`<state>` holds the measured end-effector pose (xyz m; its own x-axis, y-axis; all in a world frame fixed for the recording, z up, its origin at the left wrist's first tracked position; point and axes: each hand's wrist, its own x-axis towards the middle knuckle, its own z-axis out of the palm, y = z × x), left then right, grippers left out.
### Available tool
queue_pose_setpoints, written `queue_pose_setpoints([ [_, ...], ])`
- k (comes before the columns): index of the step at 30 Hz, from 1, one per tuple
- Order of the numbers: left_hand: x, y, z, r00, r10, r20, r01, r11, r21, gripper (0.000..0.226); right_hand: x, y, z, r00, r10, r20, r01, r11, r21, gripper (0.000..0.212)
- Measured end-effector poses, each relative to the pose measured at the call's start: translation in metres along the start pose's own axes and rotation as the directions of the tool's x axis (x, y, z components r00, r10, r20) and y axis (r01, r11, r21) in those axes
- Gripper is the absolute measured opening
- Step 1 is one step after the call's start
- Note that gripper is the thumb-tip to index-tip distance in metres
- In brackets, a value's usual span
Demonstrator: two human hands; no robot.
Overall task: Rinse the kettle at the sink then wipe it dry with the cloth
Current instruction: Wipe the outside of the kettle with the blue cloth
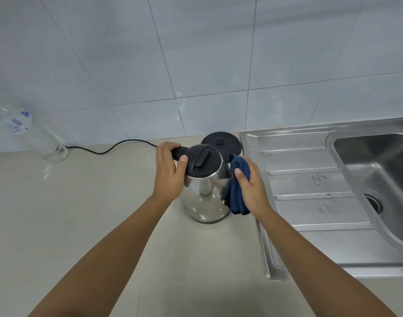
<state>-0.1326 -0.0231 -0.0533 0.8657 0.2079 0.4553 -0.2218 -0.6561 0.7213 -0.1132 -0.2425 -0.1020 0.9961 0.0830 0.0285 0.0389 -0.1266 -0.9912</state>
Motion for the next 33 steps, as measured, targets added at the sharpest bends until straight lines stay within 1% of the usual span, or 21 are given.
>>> queue_pose_setpoints([
  [3, 0.008, -0.008, -0.004, 0.989, 0.113, 0.098, -0.109, 0.993, -0.045, 0.045, 0.001, -0.001, -0.003, 0.999, -0.024, 0.039, 0.025, 0.999, -0.027, 0.040],
  [5, 0.013, -0.010, -0.010, 0.977, 0.141, 0.161, -0.136, 0.990, -0.041, 0.045, -0.005, -0.002, -0.003, 0.997, -0.055, 0.054, 0.059, 0.997, -0.058, 0.041],
  [6, 0.012, -0.010, -0.013, 0.973, 0.130, 0.189, -0.125, 0.991, -0.040, 0.046, -0.009, -0.003, -0.003, 0.996, -0.076, 0.054, 0.080, 0.994, -0.073, 0.042],
  [8, 0.006, -0.004, -0.018, 0.978, 0.060, 0.200, -0.060, 0.998, -0.007, 0.049, -0.014, -0.006, -0.002, 0.992, -0.116, 0.052, 0.121, 0.988, -0.093, 0.045],
  [10, -0.006, 0.005, -0.017, 0.987, -0.035, 0.157, 0.029, 0.999, 0.043, 0.051, -0.012, -0.012, 0.000, 0.986, -0.158, 0.049, 0.163, 0.979, -0.120, 0.048],
  [11, -0.014, 0.012, -0.015, 0.986, -0.102, 0.128, 0.096, 0.994, 0.048, 0.054, -0.009, -0.016, 0.001, 0.984, -0.173, 0.041, 0.177, 0.976, -0.127, 0.051],
  [13, -0.028, 0.025, -0.007, 0.964, -0.252, 0.080, 0.253, 0.967, -0.004, 0.061, -0.001, -0.025, 0.004, 0.988, -0.156, -0.010, 0.155, 0.983, -0.096, 0.057],
  [14, -0.033, 0.030, -0.003, 0.950, -0.305, 0.073, 0.309, 0.950, -0.050, 0.067, 0.003, -0.031, 0.005, 0.989, -0.140, -0.041, 0.137, 0.988, -0.074, 0.058],
  [16, -0.041, 0.038, 0.005, 0.929, -0.353, 0.108, 0.365, 0.921, -0.134, 0.078, 0.012, -0.038, 0.008, 0.991, -0.117, -0.065, 0.113, 0.992, -0.057, 0.047],
  [18, -0.043, 0.039, 0.008, 0.924, -0.354, 0.143, 0.375, 0.910, -0.177, 0.082, 0.017, -0.039, 0.008, 0.995, -0.096, -0.038, 0.094, 0.994, -0.047, 0.033],
  [20, -0.040, 0.037, 0.007, 0.933, -0.325, 0.151, 0.350, 0.918, -0.184, 0.077, 0.014, -0.037, 0.006, 0.997, -0.072, 0.010, 0.072, 0.997, -0.020, 0.025],
  [22, -0.036, 0.033, 0.002, 0.936, -0.313, 0.162, 0.338, 0.928, -0.156, 0.071, 0.005, -0.034, 0.004, 0.997, -0.045, 0.057, 0.042, 0.998, 0.042, 0.020],
  [23, -0.034, 0.031, -0.001, 0.937, -0.309, 0.163, 0.334, 0.929, -0.158, 0.067, -0.001, -0.030, 0.004, 0.997, -0.025, 0.078, 0.019, 0.997, 0.076, 0.020],
  [24, -0.032, 0.028, -0.004, 0.941, -0.299, 0.160, 0.324, 0.931, -0.170, 0.062, -0.008, -0.026, 0.004, 0.995, -0.016, 0.098, 0.006, 0.995, 0.097, 0.027],
  [26, -0.029, 0.022, -0.006, 0.951, -0.273, 0.145, 0.298, 0.935, -0.192, 0.056, -0.024, -0.017, 0.008, 0.989, -0.030, 0.148, 0.015, 0.994, 0.105, 0.047],
  [27, -0.027, 0.021, -0.007, 0.953, -0.270, 0.141, 0.294, 0.934, -0.203, 0.056, -0.032, -0.014, 0.012, 0.985, -0.031, 0.172, 0.013, 0.995, 0.103, 0.053],
  [30, -0.024, 0.015, -0.010, 0.953, -0.256, 0.159, 0.288, 0.931, -0.225, 0.057, -0.049, -0.002, 0.025, 0.986, 0.026, 0.168, -0.042, 0.995, 0.090, 0.058],
  [33, -0.021, 0.008, -0.013, 0.943, -0.268, 0.197, 0.313, 0.915, -0.253, 0.056, -0.047, -0.002, 0.029, 0.993, -0.003, 0.117, -0.007, 0.996, 0.086, 0.053],
])
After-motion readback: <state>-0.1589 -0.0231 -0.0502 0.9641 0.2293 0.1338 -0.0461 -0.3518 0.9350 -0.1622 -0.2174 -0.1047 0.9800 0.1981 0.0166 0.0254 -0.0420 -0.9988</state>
